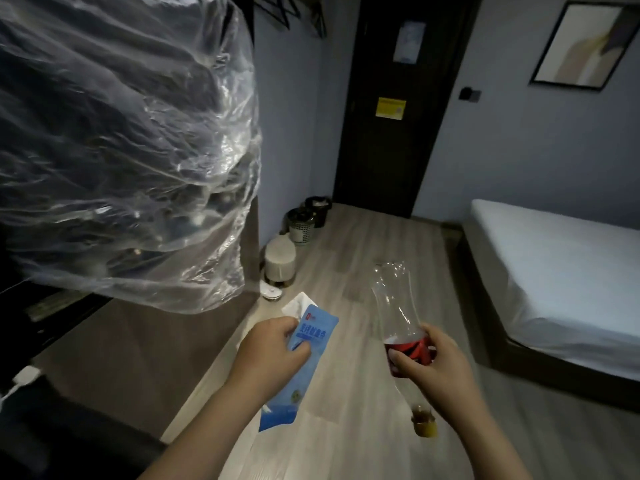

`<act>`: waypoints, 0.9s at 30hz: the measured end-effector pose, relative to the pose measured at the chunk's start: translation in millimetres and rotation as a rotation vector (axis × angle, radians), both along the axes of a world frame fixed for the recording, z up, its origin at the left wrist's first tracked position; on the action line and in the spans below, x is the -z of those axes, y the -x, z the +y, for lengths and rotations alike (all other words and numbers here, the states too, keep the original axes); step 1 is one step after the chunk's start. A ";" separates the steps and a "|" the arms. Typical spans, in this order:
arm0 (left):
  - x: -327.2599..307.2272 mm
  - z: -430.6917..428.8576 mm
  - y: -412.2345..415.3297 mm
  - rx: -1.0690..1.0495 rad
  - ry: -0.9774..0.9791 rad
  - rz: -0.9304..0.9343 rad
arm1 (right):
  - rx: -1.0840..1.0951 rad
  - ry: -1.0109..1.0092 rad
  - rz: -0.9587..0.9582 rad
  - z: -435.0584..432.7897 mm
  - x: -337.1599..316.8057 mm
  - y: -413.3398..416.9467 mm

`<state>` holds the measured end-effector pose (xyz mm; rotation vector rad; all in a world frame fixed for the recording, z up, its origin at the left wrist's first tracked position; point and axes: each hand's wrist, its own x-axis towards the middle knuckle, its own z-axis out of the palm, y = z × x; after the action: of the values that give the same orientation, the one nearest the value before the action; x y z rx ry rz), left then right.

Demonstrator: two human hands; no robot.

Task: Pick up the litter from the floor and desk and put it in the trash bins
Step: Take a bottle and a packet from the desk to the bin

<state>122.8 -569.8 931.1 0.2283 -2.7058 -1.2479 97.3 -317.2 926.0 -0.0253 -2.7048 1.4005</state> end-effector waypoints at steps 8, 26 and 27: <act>-13.4 -17.5 142.1 0.028 0.036 0.061 | 0.063 -0.013 -0.038 -18.7 -16.3 127.3; -8.1 29.1 437.3 0.043 0.096 -0.017 | 0.095 0.125 -0.054 20.5 -5.4 426.7; -9.0 32.7 454.0 0.036 0.094 -0.013 | 0.088 0.120 -0.059 24.8 -7.5 445.8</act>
<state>-331.3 -537.1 940.1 0.1781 -2.7824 -1.1284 -348.5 -292.4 933.5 -0.1948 -2.6258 1.5568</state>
